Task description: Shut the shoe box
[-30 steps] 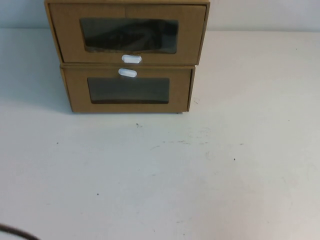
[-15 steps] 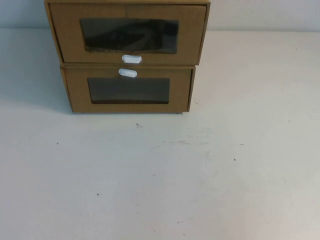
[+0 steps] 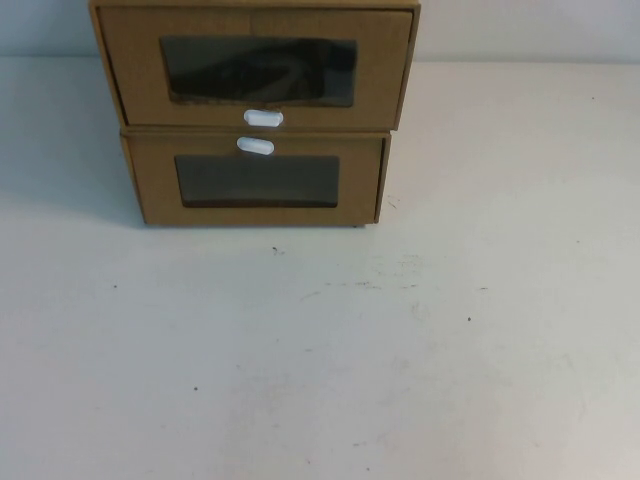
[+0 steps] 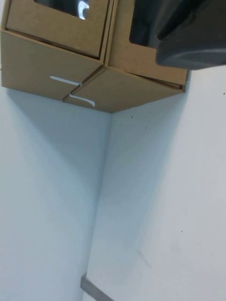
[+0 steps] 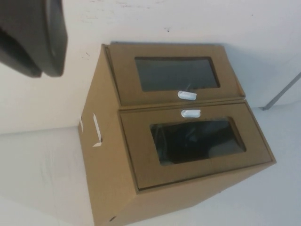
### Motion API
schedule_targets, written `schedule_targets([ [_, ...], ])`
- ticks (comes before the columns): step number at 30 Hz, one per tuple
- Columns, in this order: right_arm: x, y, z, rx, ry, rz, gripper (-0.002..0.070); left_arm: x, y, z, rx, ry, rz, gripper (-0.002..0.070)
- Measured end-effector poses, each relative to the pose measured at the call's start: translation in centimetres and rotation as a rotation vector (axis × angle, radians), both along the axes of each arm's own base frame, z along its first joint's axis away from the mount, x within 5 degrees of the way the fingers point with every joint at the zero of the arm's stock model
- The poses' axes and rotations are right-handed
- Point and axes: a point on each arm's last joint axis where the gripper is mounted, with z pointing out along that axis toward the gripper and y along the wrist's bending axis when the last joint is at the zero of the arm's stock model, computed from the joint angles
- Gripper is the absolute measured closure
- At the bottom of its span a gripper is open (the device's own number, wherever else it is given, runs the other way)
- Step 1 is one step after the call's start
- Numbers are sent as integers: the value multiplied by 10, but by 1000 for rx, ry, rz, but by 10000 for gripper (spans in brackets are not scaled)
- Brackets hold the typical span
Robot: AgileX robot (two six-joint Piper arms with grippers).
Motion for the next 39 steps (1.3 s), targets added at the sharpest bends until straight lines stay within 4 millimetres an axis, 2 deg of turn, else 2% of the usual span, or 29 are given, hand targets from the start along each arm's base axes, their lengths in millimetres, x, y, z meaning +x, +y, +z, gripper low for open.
schedule_targets([
  [10, 0, 0, 0, 0, 0, 0, 689, 0, 0, 0, 0, 0, 0, 680],
  [14, 1, -2, -2, -94, -17, -22, 689, 0, 0, 0, 0, 0, 0, 680],
  [17, 2, -7, -14, -147, 43, -82, 689, 0, 0, 0, -2, 0, 5, 680],
  [22, 1, -24, -49, -164, 119, -278, 689, 0, 1, 0, -4, 1, 7, 680],
  [28, -15, -30, -87, -170, 65, -351, 689, 0, 1, 0, -5, 1, 15, 680],
  [32, -19, -31, -94, -184, 37, -363, 689, 0, 1, 0, -5, 1, 16, 680],
  [39, -21, -34, -110, -232, 212, -372, 689, 0, 2, 0, -9, 2, 20, 680],
])
